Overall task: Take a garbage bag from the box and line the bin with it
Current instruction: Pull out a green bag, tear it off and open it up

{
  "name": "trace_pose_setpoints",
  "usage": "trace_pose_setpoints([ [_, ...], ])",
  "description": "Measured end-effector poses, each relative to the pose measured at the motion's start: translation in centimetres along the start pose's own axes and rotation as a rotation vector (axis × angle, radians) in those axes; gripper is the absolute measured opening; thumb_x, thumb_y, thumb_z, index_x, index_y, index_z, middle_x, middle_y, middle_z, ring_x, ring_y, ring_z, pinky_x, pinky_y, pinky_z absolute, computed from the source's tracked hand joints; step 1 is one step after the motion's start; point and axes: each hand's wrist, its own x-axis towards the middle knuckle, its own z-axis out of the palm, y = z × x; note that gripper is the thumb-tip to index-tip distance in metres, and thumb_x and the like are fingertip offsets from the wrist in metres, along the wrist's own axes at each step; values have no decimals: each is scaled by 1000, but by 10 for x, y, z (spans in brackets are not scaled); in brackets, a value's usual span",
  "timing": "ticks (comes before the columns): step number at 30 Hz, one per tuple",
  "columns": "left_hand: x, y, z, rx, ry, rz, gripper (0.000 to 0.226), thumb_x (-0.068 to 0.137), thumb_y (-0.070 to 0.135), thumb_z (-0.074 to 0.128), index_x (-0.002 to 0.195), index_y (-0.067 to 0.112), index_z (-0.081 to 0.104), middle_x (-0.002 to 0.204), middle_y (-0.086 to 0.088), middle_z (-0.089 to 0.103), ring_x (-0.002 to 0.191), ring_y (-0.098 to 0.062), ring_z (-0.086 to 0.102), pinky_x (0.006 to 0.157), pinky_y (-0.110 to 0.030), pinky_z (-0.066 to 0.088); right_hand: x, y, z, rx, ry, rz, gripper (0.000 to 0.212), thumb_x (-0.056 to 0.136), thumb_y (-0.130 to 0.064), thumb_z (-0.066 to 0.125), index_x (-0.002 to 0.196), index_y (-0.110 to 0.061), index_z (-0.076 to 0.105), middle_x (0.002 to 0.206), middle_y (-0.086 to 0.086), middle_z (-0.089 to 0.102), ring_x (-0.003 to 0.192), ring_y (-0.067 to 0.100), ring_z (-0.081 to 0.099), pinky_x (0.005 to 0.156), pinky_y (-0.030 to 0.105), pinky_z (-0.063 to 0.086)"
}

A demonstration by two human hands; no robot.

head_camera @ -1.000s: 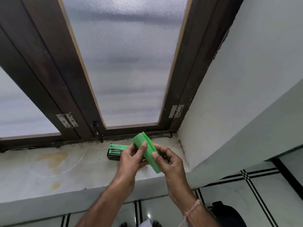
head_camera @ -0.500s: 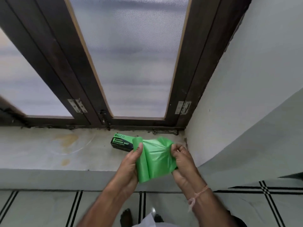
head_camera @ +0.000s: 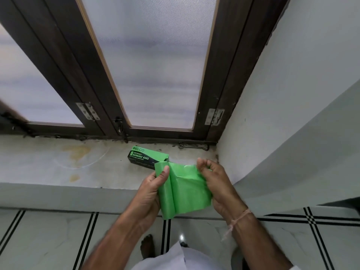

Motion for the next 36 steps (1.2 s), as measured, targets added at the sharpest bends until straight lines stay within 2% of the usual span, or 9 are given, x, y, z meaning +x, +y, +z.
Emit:
trace_pose_setpoints([
  [4, -4, -3, -3, 3, 5, -17, 56, 90, 42, 66, 130, 4, 60, 123, -19, 74, 112, -36, 72, 87, -50, 61, -6, 2, -3, -261, -211, 25, 53, 74, -58, 75, 110, -19, 72, 109, 4, 78, 98, 22, 75, 79, 36, 62],
  [7, -5, -3, -6, -14, 15, -17, 56, 89, 42, 66, 129, 3, 63, 122, -22, 73, 114, -39, 71, 96, -55, 58, -9, 5, 0, -246, -273, 22, 37, 80, -38, 82, 102, -8, 78, 100, 10, 80, 88, 21, 76, 75, 32, 61],
  [15, -7, 3, -18, -101, 47, 10, 53, 90, 40, 63, 132, 6, 66, 127, -17, 73, 117, -31, 71, 98, -46, 58, 9, 14, 5, 168, -94, 58, 8, 97, -14, 62, 92, -9, 67, 84, 5, 72, 77, 19, 65, 66, 29, 61],
  [19, -12, 5, -21, -81, 28, 23, 52, 93, 40, 60, 131, 5, 66, 127, -16, 73, 119, -31, 70, 103, -51, 54, 7, 12, 14, 238, -72, 54, 25, 107, -13, 47, 104, -6, 71, 93, 8, 77, 85, 22, 71, 73, 27, 63],
  [23, -16, 3, -24, -71, 33, 6, 52, 92, 41, 62, 129, 4, 67, 126, -18, 73, 118, -34, 70, 104, -53, 52, -5, 9, 19, -59, -203, 2, 48, 90, -49, 65, 113, -8, 74, 106, 11, 80, 98, 27, 77, 86, 40, 63],
  [26, -17, 5, -28, -66, 26, 1, 52, 92, 41, 63, 128, 4, 68, 124, -19, 74, 116, -34, 71, 101, -52, 55, -8, 13, 27, -231, -152, -78, 34, 84, -32, 81, 101, -3, 75, 97, 15, 80, 86, 24, 77, 75, 36, 63],
  [30, -16, 12, -37, -104, 18, 17, 51, 91, 38, 64, 129, 4, 68, 125, -18, 74, 114, -31, 72, 94, -44, 60, -4, 17, 29, -59, -79, -36, 27, 94, -28, 71, 107, -4, 73, 103, 18, 78, 92, 29, 75, 83, 42, 63],
  [33, -16, 19, -49, -99, -23, 16, 50, 94, 38, 60, 132, 5, 66, 127, -16, 73, 117, -30, 71, 96, -44, 59, -3, 16, 35, -7, -33, -32, 10, 99, -13, 63, 98, -11, 73, 88, 4, 79, 83, 21, 73, 73, 32, 63],
  [36, -17, 24, -58, -101, -48, 0, 53, 92, 40, 61, 131, 4, 66, 127, -17, 73, 118, -32, 71, 97, -48, 58, -6, 13, 47, 73, -17, 14, 21, 105, -18, 55, 102, -13, 75, 89, 4, 81, 84, 22, 74, 71, 29, 63],
])
